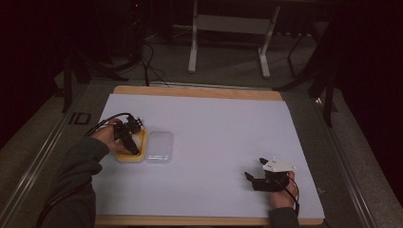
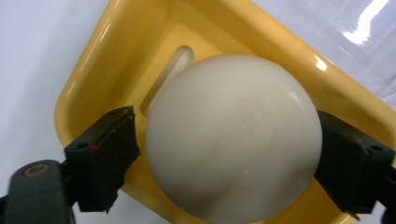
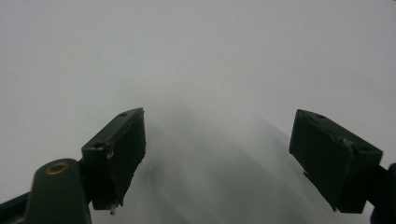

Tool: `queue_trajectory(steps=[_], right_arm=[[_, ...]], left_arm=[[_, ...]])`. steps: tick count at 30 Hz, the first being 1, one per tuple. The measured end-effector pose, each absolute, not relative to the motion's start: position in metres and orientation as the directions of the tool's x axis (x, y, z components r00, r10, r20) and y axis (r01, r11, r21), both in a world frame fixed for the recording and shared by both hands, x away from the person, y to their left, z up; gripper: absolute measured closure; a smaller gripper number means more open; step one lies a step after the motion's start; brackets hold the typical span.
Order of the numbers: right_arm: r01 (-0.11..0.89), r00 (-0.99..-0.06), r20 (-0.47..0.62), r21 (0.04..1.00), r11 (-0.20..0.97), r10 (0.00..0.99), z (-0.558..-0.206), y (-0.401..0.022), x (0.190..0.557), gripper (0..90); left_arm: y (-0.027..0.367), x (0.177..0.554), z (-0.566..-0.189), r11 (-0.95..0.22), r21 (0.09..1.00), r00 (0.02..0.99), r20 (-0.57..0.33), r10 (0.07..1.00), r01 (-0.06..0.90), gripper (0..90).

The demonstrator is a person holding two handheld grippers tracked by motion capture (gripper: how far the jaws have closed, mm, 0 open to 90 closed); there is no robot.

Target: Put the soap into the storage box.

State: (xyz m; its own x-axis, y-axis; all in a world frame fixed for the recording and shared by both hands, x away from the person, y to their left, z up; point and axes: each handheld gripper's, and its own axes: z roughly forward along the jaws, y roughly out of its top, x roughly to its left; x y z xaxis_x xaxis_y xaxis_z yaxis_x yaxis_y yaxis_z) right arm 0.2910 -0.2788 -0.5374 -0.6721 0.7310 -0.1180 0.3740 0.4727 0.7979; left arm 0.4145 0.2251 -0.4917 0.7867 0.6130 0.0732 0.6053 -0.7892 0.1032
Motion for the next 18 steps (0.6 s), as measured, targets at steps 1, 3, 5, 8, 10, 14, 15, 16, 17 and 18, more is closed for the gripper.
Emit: queue_trajectory(steps=[1, 3, 5, 8, 10, 14, 15, 16, 17, 18], right_arm=[[0.374, -0.672, -0.117, 0.798, 0.472, 0.731, -0.537, -0.279, 0.291, 18.4], [0.375, -0.672, -0.117, 0.798, 0.472, 0.731, -0.537, -0.279, 0.291, 18.4], [0.375, -0.672, -0.118, 0.798, 0.473, 0.731, -0.537, -0.279, 0.291, 18.4], [0.375, -0.672, -0.118, 0.798, 0.472, 0.732, -0.537, -0.279, 0.291, 18.4], [0.375, -0.672, -0.118, 0.798, 0.473, 0.732, -0.537, -0.279, 0.291, 18.4], [0.375, -0.671, -0.118, 0.798, 0.473, 0.732, -0.537, -0.279, 0.291, 18.4], [0.375, -0.671, -0.117, 0.798, 0.472, 0.732, -0.537, -0.279, 0.291, 18.4], [0.375, -0.671, -0.118, 0.798, 0.472, 0.732, -0.537, -0.279, 0.291, 18.4], [0.376, -0.671, -0.118, 0.797, 0.472, 0.732, -0.537, -0.279, 0.291, 18.4], [0.375, -0.671, -0.118, 0.797, 0.473, 0.732, -0.537, -0.279, 0.291, 18.4]], left_arm=[[0.226, 0.414, -0.491, -0.791, 0.113, 0.788, 0.079, 0.61, 0.601, 12.0], [0.228, 0.413, -0.489, -0.787, 0.136, 0.785, 0.081, 0.615, 0.602, 10.5], [0.23, 0.412, -0.487, -0.787, 0.152, 0.785, 0.083, 0.613, 0.598, 10.0], [0.233, 0.41, -0.481, -0.783, 0.177, 0.783, 0.083, 0.616, 0.597, 9.1], [0.236, 0.408, -0.477, -0.775, 0.199, 0.778, 0.081, 0.623, 0.6, 9.0], [0.237, 0.404, -0.469, -0.777, 0.235, 0.787, 0.071, 0.613, 0.584, 11.5], [0.237, 0.402, -0.467, -0.775, 0.244, 0.788, 0.064, 0.613, 0.583, 12.9], [0.236, 0.401, -0.465, -0.782, 0.247, 0.795, 0.064, 0.603, 0.573, 14.9], [0.235, 0.4, -0.463, -0.784, 0.255, 0.797, 0.07, 0.599, 0.567, 15.1], [0.234, 0.399, -0.462, -0.786, 0.256, 0.8, 0.07, 0.595, 0.562, 15.4]])
